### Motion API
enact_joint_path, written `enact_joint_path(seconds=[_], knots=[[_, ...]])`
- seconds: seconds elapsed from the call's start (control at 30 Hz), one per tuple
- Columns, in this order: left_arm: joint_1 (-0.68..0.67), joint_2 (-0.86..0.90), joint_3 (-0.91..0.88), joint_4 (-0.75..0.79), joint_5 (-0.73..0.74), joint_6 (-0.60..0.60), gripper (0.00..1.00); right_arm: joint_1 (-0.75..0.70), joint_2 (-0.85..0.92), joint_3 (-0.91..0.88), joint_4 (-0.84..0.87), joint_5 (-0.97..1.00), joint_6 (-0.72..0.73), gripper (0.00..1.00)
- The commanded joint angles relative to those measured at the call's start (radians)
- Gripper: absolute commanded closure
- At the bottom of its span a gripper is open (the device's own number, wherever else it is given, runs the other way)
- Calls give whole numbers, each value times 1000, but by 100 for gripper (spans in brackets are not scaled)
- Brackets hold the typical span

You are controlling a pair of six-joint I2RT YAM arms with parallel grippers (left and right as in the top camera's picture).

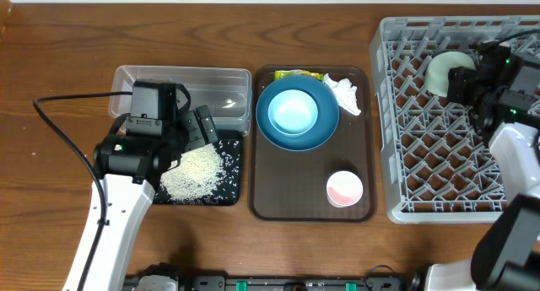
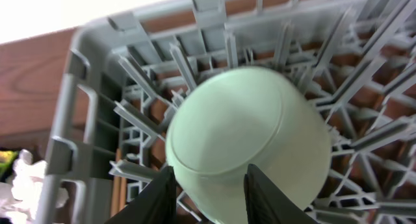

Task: Sort waste into correct bins and load items into the dishwasher rack
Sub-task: 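Withdraw the right gripper from the bowl in the rack, then reach the right gripper left toward the white tissue on the brown tray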

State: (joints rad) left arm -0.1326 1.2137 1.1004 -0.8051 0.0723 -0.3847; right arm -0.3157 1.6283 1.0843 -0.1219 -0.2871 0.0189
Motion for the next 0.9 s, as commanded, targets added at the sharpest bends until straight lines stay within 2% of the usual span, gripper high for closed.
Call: enact_joint_path(seconds=[0.0,0.17,0.37,0.6,0.87], knots=[[3,1,22,-2,-2,9,5,21,-102,0,0,-33,-5,62],[3,1,22,-2,-2,10,5,75,-212,0,-17,-150,-5,60],[3,1,22,-2,-2,9,5,231,-287,0,-26,-141,-6,59],[3,1,22,-2,-2,10,5,461,-279,0,-54,53,-26,58],[3,1,22,-2,-2,10,5,689,-207,0,-48,293,-129,57]])
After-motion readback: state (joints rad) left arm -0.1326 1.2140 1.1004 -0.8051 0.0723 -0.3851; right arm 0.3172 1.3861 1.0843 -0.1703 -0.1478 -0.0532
